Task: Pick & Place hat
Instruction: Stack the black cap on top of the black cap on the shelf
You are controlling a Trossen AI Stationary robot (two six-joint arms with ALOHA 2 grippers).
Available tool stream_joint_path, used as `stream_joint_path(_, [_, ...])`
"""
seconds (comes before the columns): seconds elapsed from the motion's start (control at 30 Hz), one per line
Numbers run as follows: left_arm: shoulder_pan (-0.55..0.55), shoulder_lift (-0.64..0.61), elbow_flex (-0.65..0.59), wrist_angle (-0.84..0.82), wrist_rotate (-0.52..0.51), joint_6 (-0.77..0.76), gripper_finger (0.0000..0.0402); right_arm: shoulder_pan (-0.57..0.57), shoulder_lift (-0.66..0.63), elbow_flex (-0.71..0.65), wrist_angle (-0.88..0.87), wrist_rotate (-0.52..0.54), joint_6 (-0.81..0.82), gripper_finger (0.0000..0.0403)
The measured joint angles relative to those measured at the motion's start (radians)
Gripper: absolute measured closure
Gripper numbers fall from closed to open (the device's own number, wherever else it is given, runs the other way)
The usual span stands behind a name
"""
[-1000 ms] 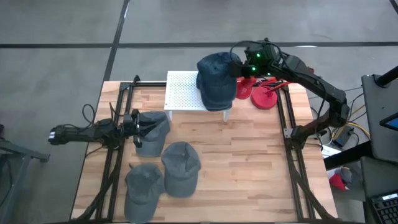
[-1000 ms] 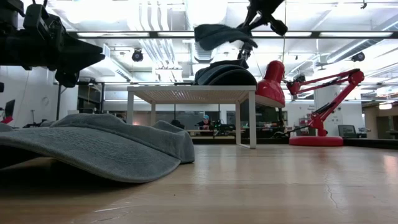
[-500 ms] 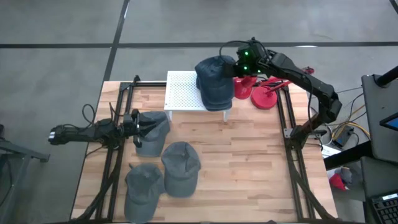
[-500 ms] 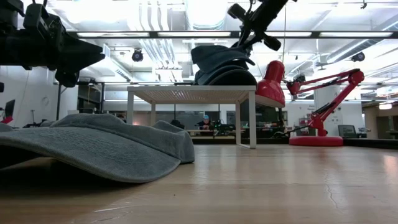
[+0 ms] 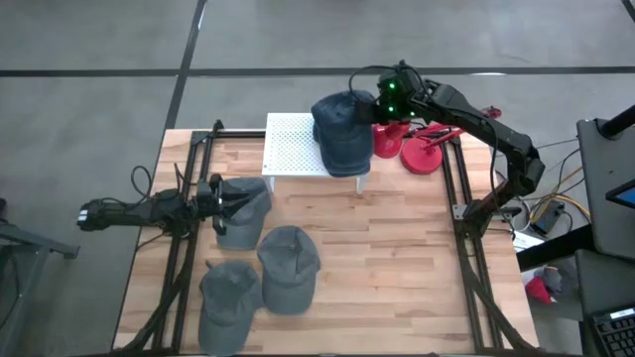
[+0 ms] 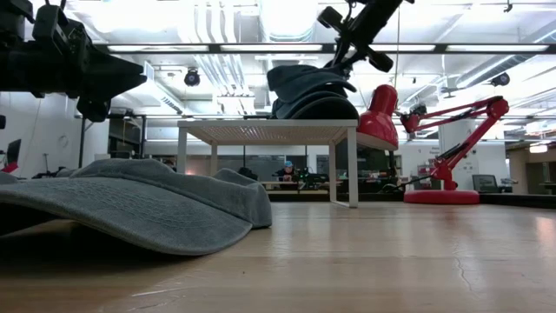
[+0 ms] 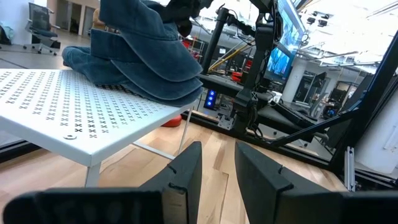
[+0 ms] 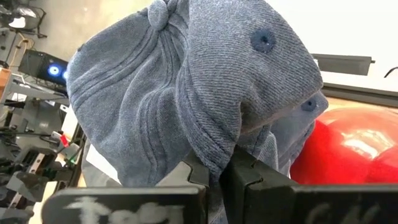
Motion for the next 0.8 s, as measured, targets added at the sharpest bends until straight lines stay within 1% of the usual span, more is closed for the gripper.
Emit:
stream_joint_path(0.53, [0.000, 0.000, 0.000, 0.000, 0.000, 0.002, 0.0303, 0.001, 0.000, 0.000, -0.035, -0.002, -0.006, 0.0387])
stream_joint_path(0.63, [0.000, 0.000, 0.000, 0.000, 0.000, 0.002, 0.0303, 0.001, 0.000, 0.000, -0.035, -0.001, -0.004, 0.0371])
stream_joint_path(0.8, [0.000, 0.000, 0.000, 0.000, 0.000, 0.002, 0.0303, 0.001, 0.000, 0.000, -0.035, 0.004, -0.001, 0.0328])
